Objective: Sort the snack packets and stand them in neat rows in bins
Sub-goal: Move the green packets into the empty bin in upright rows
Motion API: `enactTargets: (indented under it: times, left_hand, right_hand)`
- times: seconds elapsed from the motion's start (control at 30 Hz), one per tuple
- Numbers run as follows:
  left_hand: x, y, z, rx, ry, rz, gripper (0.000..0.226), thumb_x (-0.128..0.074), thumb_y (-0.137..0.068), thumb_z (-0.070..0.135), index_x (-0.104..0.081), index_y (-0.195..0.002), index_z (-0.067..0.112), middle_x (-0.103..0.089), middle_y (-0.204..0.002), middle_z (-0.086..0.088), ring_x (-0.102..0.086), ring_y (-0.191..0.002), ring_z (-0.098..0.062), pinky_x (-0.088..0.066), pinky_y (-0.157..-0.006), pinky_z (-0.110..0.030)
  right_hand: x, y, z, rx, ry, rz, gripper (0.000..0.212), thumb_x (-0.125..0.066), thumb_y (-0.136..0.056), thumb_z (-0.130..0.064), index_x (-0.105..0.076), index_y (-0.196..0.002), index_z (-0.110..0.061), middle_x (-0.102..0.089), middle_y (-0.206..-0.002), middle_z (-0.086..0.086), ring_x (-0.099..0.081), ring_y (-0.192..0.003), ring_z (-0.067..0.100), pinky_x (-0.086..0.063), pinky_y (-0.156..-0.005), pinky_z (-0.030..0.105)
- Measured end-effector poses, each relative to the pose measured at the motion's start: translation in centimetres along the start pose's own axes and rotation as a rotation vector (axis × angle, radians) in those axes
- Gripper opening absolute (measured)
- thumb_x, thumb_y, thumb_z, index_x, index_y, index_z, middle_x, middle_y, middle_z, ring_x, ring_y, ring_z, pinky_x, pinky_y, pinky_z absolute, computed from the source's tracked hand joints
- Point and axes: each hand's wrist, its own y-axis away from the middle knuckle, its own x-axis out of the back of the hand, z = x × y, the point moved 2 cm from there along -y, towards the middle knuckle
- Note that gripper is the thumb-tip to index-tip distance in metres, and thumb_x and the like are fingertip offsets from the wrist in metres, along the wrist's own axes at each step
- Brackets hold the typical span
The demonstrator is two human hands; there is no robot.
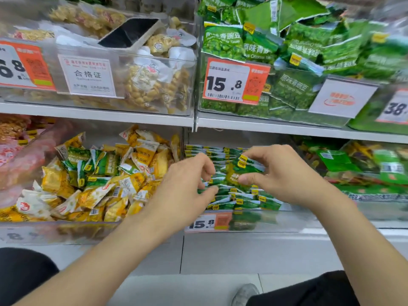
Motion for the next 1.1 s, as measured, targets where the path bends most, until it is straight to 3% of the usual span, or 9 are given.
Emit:
enactTargets:
  times: [0.07,0.17,0.4,0.47,0.6,0.7,0.83,0.9,1.1]
  left_hand:
    - [-1.4,-0.2,0.5,-0.122,-0.144,-0.063,0.016,-0.067,-0.096,0.025,-0.058,-0.107,0.032,-0.057,-0.103,0.015,-0.059,-0.096,-0.007,-0.049,-0.085,-0.033]
    - [-3.9,-0.5,1.1,-0.242,-0.224,-0.177,0.012,-0.058,-0.102,0.028,-0.061,-0.114,0.029,-0.058,-0.112,0.009,-0.055,-0.11,-0.014,-0.046,-0.096,-0.035]
    - [-8.3,-1.6,1.5,-0.275,-0.358,-0.349,0.035,-0.044,-0.106,0.051,-0.059,-0.13,0.029,-0.055,-0.131,0.007,-0.048,-0.126,-0.02,-0.043,-0.106,-0.044]
    - [-9.0,-1.8,1.2,-0.226,-0.419,-0.381,0.042,-0.043,-0.104,0.057,-0.058,-0.132,0.03,-0.051,-0.136,0.006,-0.044,-0.131,-0.021,-0.04,-0.109,-0.044]
    - [-9.8,-1.9,0.9,-0.16,-0.475,-0.385,0.047,-0.04,-0.099,0.064,-0.057,-0.13,0.032,-0.046,-0.137,0.006,-0.038,-0.132,-0.021,-0.037,-0.109,-0.045]
    - [-9.9,-2.0,1.0,-0.148,-0.454,-0.385,0.047,-0.04,-0.098,0.065,-0.056,-0.127,0.032,-0.044,-0.136,0.007,-0.038,-0.129,-0.02,-0.038,-0.107,-0.045]
    - [-9.8,-1.9,1.0,-0.143,-0.444,-0.386,0.048,-0.041,-0.098,0.065,-0.057,-0.128,0.032,-0.044,-0.138,0.007,-0.037,-0.129,-0.019,-0.04,-0.108,-0.046]
    - [-9.9,-1.9,1.0,-0.143,-0.442,-0.384,0.047,-0.041,-0.098,0.065,-0.057,-0.127,0.031,-0.044,-0.137,0.008,-0.037,-0.128,-0.019,-0.04,-0.108,-0.046]
    - [-10.0,-1.9,0.8,-0.134,-0.415,-0.362,0.045,-0.043,-0.096,0.066,-0.059,-0.122,0.032,-0.045,-0.133,0.009,-0.037,-0.127,-0.018,-0.041,-0.109,-0.044]
  right_hand:
    - [0.2,0.7,3.1,-0.159,0.155,-0.023,0.048,-0.082,-0.087,-0.05,-0.07,-0.128,-0.027,-0.074,-0.118,-0.008,-0.066,-0.099,0.013,-0.047,-0.088,0.029]
    - [-0.2,1.7,6.3,-0.329,0.323,-0.148,0.057,-0.08,-0.086,-0.052,-0.062,-0.136,-0.033,-0.068,-0.128,0.005,-0.062,-0.121,0.032,-0.054,-0.094,0.043]
    - [-0.8,2.3,7.7,-0.325,0.29,-0.499,0.063,-0.071,-0.098,-0.043,-0.05,-0.154,-0.023,-0.049,-0.157,-0.002,-0.045,-0.145,0.022,-0.039,-0.111,0.033]
    - [-1.0,1.8,8.3,-0.346,0.283,-0.594,0.058,-0.069,-0.1,-0.043,-0.054,-0.151,-0.02,-0.053,-0.152,-0.001,-0.05,-0.141,0.022,-0.04,-0.103,0.031]
    - [-2.5,0.8,9.4,-0.325,0.326,-0.605,0.032,-0.076,-0.095,-0.037,-0.071,-0.103,-0.006,-0.066,-0.102,0.012,-0.062,-0.1,0.035,-0.048,-0.078,0.037]
    - [-2.8,0.5,8.9,-0.336,0.301,-0.567,0.047,-0.087,-0.085,-0.037,-0.071,-0.123,-0.015,-0.068,-0.126,0.006,-0.066,-0.115,0.029,-0.055,-0.095,0.039]
    - [-3.0,0.5,9.1,-0.472,0.265,-0.548,0.07,-0.091,-0.078,-0.047,-0.054,-0.128,-0.013,-0.059,-0.118,0.006,-0.07,-0.094,0.027,-0.06,-0.088,0.043]
    - [-3.8,0.3,9.3,-0.472,0.264,-0.59,0.084,-0.092,-0.073,-0.056,-0.05,-0.133,-0.015,-0.063,-0.118,0.004,-0.069,-0.098,0.027,-0.059,-0.09,0.042]
    - [-3.8,0.0,9.5,-0.537,0.025,-0.433,0.075,-0.097,-0.072,-0.029,-0.049,-0.13,-0.024,-0.055,-0.116,0.005,-0.066,-0.077,0.021,-0.049,-0.058,0.03]
